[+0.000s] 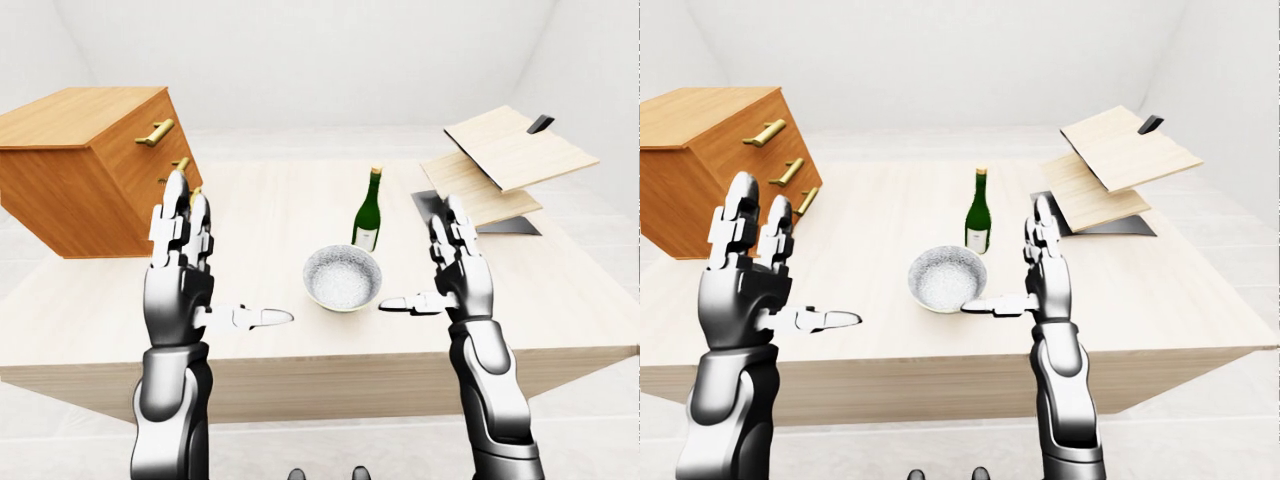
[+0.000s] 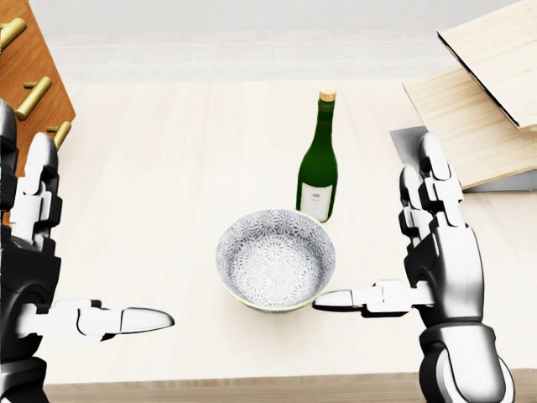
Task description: Put the wine bottle on the wine rack.
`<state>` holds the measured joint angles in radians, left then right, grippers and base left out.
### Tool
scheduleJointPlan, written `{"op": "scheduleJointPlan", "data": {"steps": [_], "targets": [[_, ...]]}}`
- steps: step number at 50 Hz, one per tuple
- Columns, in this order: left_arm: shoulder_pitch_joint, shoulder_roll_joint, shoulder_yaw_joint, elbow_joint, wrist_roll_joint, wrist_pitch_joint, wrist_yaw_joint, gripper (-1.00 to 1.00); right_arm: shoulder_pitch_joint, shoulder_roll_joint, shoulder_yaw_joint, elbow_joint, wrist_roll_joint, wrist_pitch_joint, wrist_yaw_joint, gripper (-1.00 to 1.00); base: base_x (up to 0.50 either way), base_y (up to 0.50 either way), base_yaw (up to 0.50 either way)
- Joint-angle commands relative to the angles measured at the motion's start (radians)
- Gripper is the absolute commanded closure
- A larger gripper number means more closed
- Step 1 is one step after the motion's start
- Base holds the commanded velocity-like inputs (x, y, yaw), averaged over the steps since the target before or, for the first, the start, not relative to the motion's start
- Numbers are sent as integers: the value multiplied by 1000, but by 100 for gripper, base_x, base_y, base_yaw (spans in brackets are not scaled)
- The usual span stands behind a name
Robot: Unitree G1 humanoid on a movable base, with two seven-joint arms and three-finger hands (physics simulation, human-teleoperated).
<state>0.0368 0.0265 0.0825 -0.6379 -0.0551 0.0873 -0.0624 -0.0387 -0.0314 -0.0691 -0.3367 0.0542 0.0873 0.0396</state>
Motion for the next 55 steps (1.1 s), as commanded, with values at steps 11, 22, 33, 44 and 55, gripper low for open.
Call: {"op": "scheduleJointPlan", "data": {"steps": [11,22,33,44,55], "targets": [[17,-13,-16,4,-8,0,0,-100,-6,6,10,5,18,0,12,-100,0,-50,0],[25,-17,-25,19,-14,0,5,-100,6,8,6,34,34,0,15,-100,0,-50,0],[35,-18,-34,21,-16,0,12,-100,18,9,14,26,35,0,15,-100,0,-50,0],[71,-19,-39,39,-17,0,3,-100,33,17,42,12,32,0,34,-100,0,-7,8],[59,-19,-35,59,-25,0,2,-100,19,15,34,6,41,0,29,-100,0,0,49]]}}
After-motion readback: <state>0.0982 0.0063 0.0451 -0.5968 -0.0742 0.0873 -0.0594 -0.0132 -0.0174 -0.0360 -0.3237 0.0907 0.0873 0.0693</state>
